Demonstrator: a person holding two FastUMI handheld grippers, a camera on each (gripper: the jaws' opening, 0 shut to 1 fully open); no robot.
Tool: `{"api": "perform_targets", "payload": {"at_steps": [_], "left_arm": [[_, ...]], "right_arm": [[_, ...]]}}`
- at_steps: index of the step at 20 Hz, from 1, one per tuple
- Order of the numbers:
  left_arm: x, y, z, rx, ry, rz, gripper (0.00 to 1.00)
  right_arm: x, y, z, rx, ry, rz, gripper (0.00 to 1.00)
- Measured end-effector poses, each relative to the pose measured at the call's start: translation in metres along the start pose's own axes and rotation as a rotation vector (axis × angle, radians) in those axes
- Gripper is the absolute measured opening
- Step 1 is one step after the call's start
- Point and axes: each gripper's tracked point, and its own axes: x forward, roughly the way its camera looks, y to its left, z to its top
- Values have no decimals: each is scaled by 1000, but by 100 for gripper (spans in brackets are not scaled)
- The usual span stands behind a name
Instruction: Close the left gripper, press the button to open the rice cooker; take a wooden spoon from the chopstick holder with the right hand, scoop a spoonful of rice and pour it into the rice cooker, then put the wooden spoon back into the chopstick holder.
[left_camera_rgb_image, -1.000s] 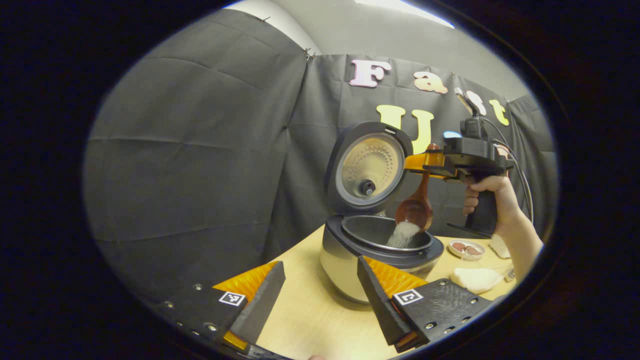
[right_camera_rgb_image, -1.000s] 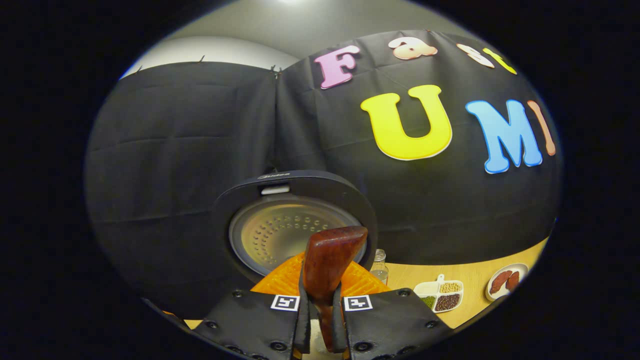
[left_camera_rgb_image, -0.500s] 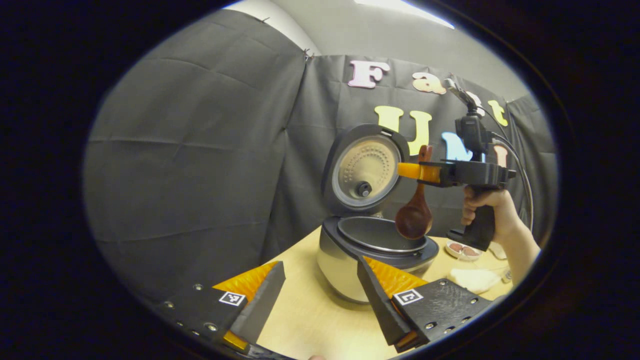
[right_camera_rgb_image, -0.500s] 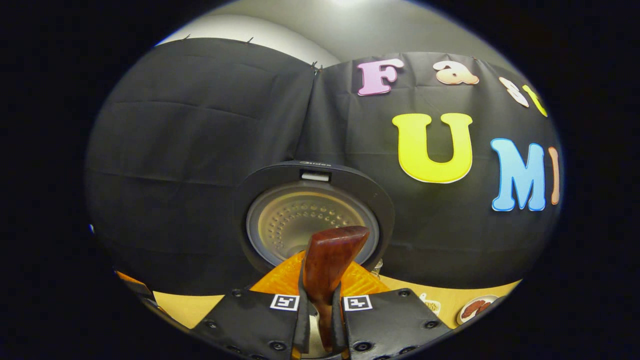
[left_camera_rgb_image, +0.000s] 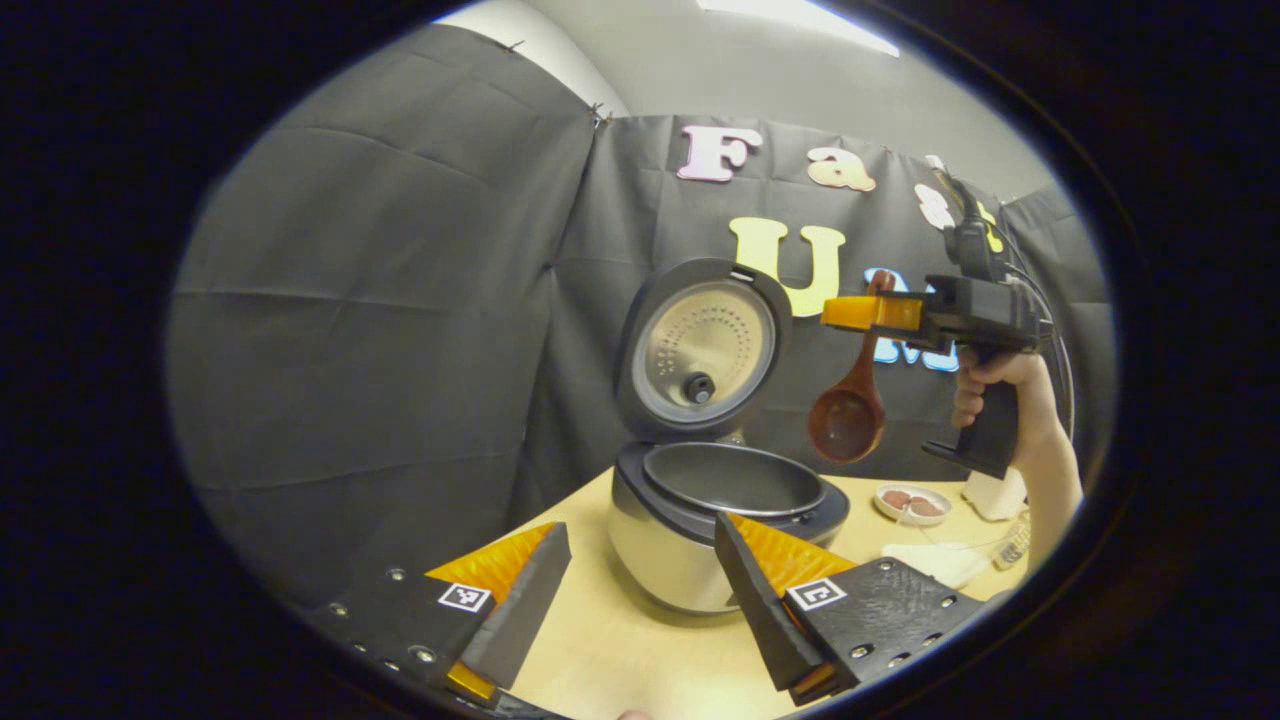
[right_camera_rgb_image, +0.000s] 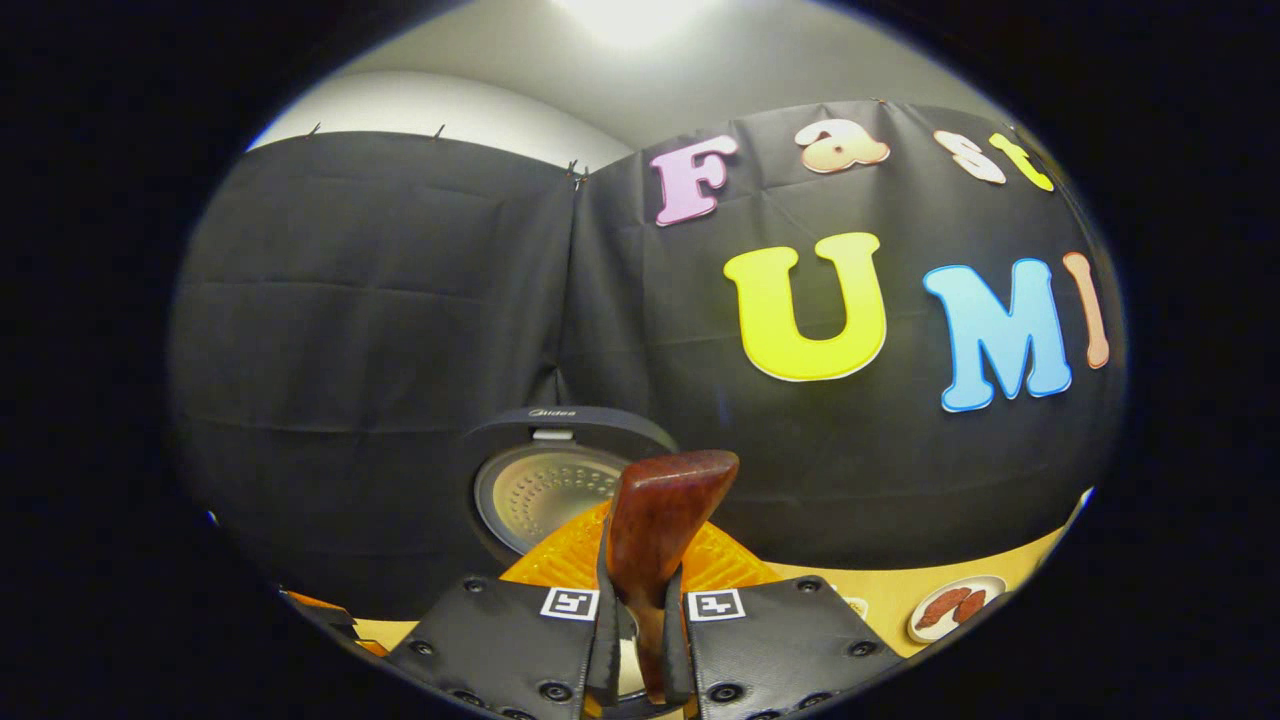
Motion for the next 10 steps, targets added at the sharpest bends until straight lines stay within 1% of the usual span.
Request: {"api": "perform_targets", "payload": {"at_steps": [3, 4, 5, 6, 7, 9, 10], "left_arm": [[3, -26, 4, 3, -5, -46, 92], [4, -35, 5, 11, -6, -63, 92], [7, -44, 3, 20, -6, -79, 91], [8, -54, 4, 30, -5, -94, 92], [9, -63, 4, 37, -4, -111, 91], [12, -84, 3, 41, -3, -150, 91], [12, -94, 4, 42, -2, -169, 91]], "right_arm": [[-28, -34, 14, 8, -22, -59, 18], [-36, -48, 17, 6, -27, -85, 16], [-47, -63, 20, 8, -32, -112, 16], [-57, -77, 22, 15, -35, -140, 18], [-68, -93, 25, 22, -39, -170, 16], [-89, -126, 30, 29, -36, -229, 18], [-100, -142, 32, 29, -35, -260, 16]]}}
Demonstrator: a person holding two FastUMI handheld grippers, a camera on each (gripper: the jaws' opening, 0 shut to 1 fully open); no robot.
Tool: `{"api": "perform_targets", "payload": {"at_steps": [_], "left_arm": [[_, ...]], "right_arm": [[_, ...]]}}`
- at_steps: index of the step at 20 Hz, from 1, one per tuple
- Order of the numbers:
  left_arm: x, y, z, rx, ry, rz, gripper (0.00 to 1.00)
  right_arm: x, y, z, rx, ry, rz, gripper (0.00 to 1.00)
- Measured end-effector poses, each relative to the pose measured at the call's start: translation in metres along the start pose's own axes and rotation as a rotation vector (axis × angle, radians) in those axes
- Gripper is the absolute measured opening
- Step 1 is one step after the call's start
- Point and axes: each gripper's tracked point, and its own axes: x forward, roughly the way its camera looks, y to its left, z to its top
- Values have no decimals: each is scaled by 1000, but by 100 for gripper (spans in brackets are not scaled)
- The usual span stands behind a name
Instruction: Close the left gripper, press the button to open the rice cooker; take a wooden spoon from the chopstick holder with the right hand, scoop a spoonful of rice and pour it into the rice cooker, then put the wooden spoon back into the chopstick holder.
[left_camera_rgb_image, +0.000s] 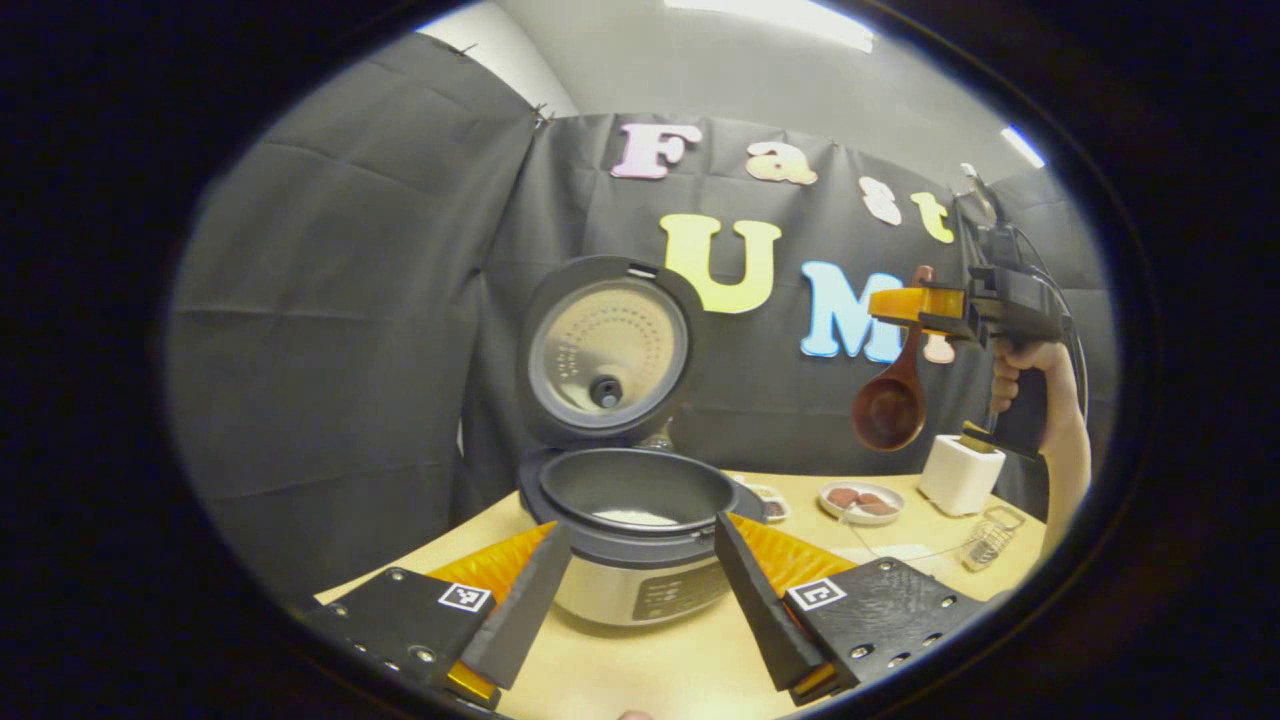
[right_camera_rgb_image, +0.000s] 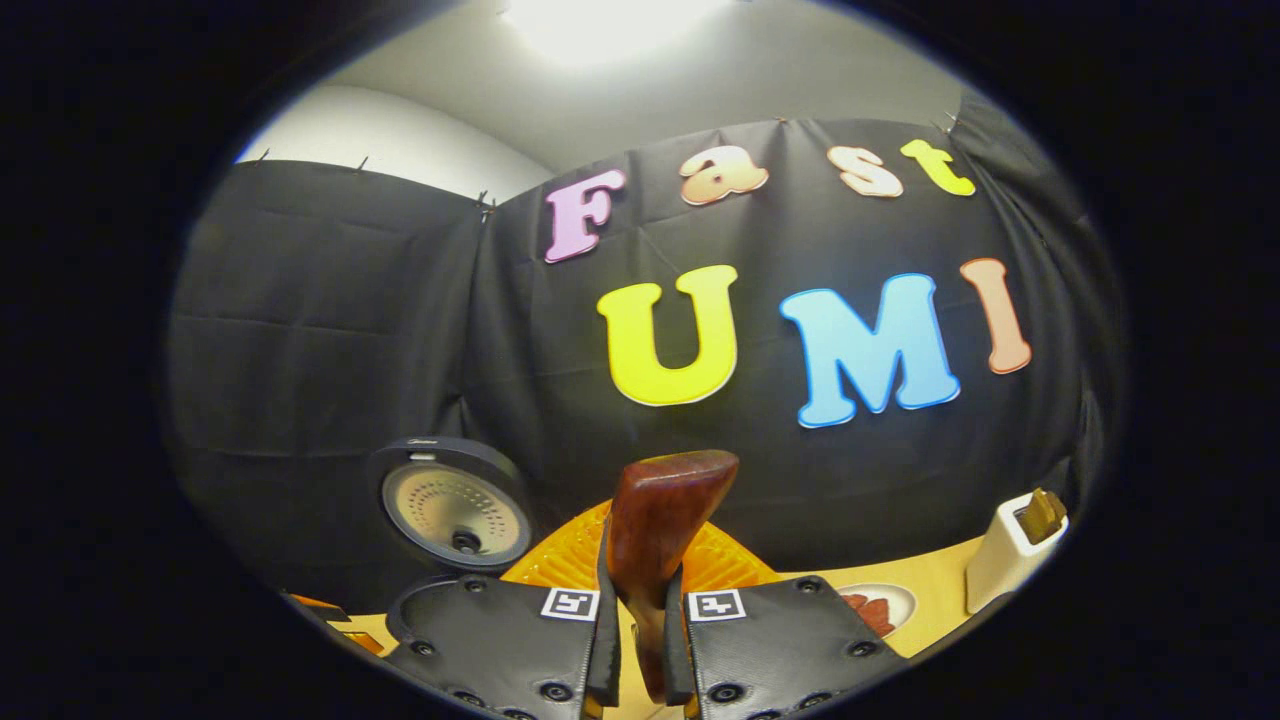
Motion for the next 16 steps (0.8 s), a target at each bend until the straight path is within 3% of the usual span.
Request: {"api": "perform_targets", "payload": {"at_steps": [7, 16], "left_arm": [[13, -66, 2, 32, -2, -109, 91], [18, -131, -5, 58, 14, -187, 92]], "right_arm": [[-56, -118, 12, 18, -17, -199, 16], [-118, -235, -30, 112, 42, -381, 16]]}}
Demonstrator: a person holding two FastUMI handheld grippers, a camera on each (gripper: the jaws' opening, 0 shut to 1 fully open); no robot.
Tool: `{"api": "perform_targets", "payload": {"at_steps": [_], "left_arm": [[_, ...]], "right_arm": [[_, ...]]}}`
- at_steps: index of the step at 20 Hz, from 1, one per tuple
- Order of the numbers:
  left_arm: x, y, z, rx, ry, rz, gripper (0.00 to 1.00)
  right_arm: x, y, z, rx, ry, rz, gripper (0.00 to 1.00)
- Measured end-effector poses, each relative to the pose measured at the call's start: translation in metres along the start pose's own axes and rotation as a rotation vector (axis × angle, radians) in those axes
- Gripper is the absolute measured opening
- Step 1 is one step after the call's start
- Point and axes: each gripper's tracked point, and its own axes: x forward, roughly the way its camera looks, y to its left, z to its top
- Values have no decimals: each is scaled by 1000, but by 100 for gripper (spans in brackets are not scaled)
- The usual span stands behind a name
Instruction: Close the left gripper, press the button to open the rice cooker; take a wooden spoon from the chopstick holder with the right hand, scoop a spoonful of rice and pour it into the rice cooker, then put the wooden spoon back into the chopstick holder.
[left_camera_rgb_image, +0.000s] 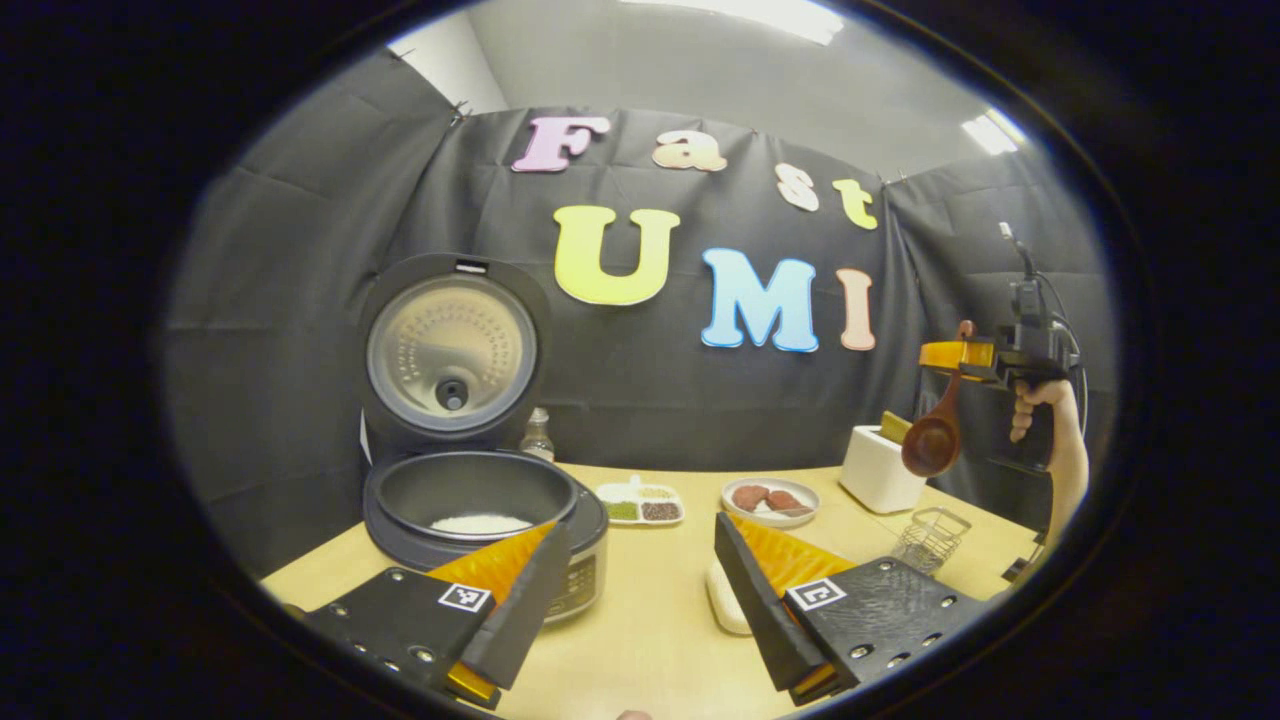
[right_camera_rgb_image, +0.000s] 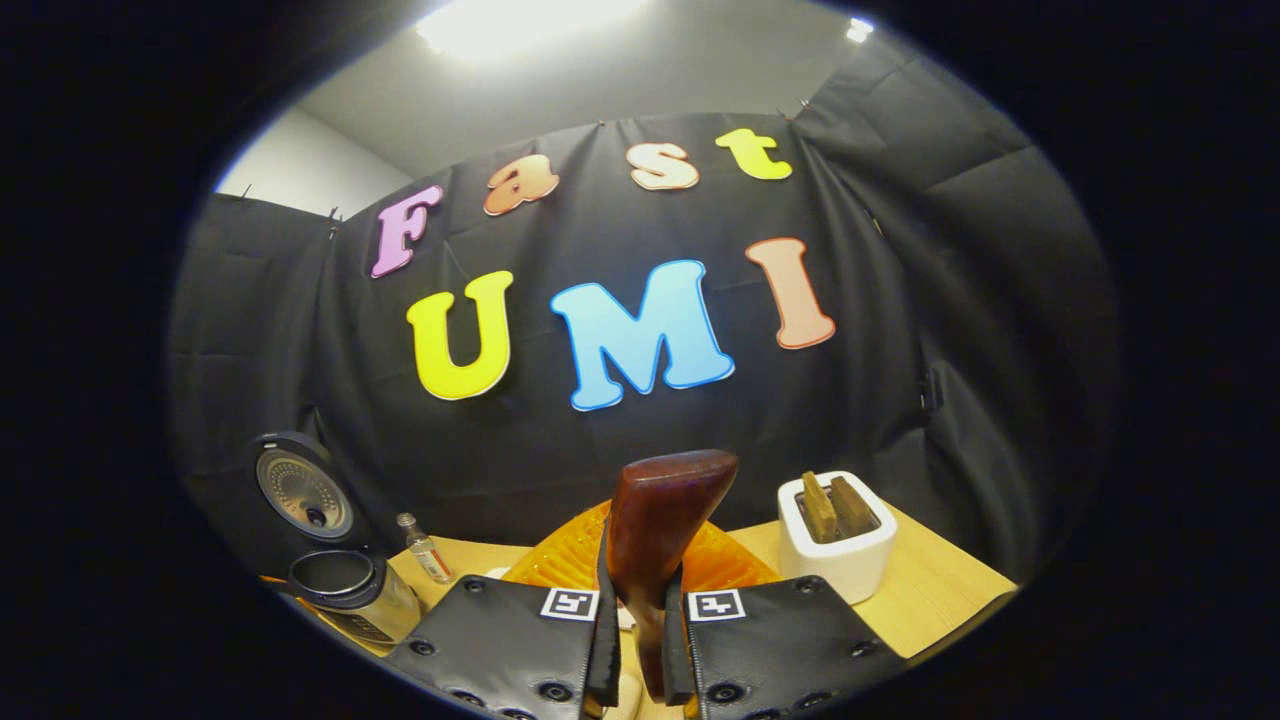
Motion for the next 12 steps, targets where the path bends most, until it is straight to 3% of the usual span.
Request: {"api": "perform_targets", "payload": {"at_steps": [7, 12], "left_arm": [[2, -32, -1, 11, 6, -13, 91], [3, -43, 7, 3, -8, -5, 91]], "right_arm": [[-15, -62, -46, 95, 97, -63, 18], [-19, -84, -91, 170, 196, -97, 18]]}}
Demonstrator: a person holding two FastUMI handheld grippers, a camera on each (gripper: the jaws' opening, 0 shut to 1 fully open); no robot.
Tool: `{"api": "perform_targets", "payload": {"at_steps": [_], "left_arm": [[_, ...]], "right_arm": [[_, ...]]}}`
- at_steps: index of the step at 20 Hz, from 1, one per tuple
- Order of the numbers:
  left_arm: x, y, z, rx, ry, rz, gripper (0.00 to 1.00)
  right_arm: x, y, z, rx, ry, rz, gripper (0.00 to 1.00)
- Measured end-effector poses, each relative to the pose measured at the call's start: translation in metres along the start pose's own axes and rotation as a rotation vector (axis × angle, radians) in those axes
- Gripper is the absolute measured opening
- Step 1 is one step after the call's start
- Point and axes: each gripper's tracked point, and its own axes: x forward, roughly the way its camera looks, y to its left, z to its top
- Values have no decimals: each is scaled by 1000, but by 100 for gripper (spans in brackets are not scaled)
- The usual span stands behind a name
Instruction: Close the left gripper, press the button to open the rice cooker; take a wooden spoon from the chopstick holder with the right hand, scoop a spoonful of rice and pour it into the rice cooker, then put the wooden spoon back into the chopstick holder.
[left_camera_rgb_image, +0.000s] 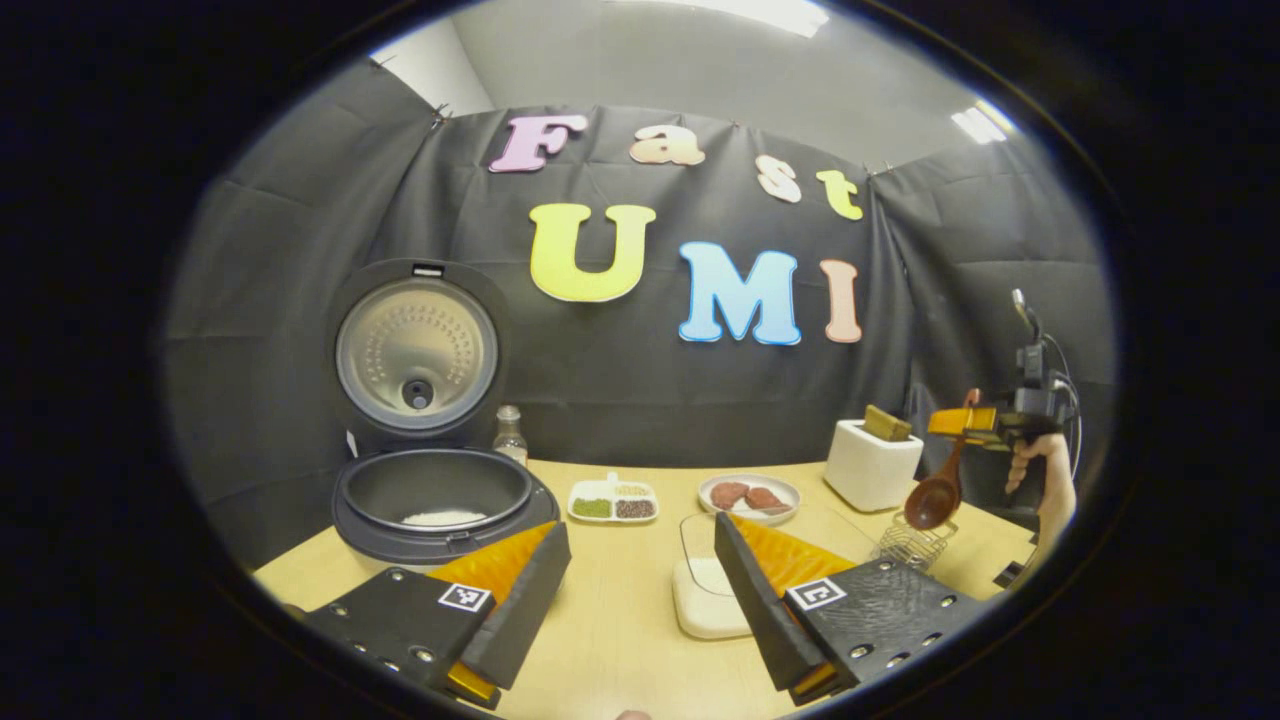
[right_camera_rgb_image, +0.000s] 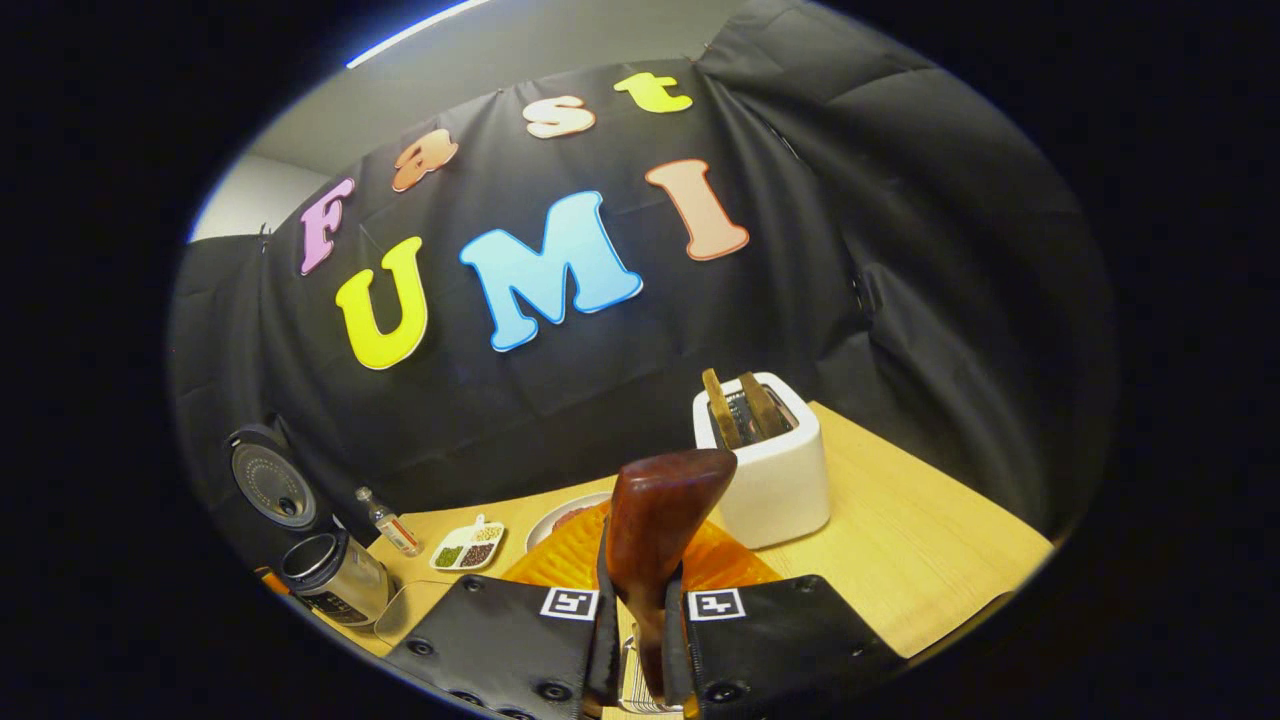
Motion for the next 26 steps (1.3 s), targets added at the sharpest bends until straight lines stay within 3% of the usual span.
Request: {"api": "perform_targets", "payload": {"at_steps": [5, 10, 12, 13, 16, 17, 20, 26], "left_arm": [[-2, 15, 13, -3, -27, 56, 92], [-3, 62, 32, -43, -60, 158, 92], [-1, 82, 49, -58, -84, 184, 92], [-1, 91, 59, -62, -100, 198, 91], [-4, 117, 101, -18, -175, 245, 90], [-4, 126, 117, 2, -199, 260, 91], [9, 139, 168, 33, -240, 247, 90], [55, 172, 229, 12, -256, 266, 91]], "right_arm": [[8, -15, -45, 41, 86, -26, 19], [10, -23, -63, 88, 119, -50, 19], [4, -27, -61, 111, 108, -61, 27], [1, -28, -59, 110, 97, -66, 33], [-13, -45, -47, 30, 35, -120, 100], [-21, -57, -38, -13, -3, -172, 96], [-44, -75, 0, -126, -120, -273, 98], [-100, -71, 16, -197, -270, -301, 98]]}}
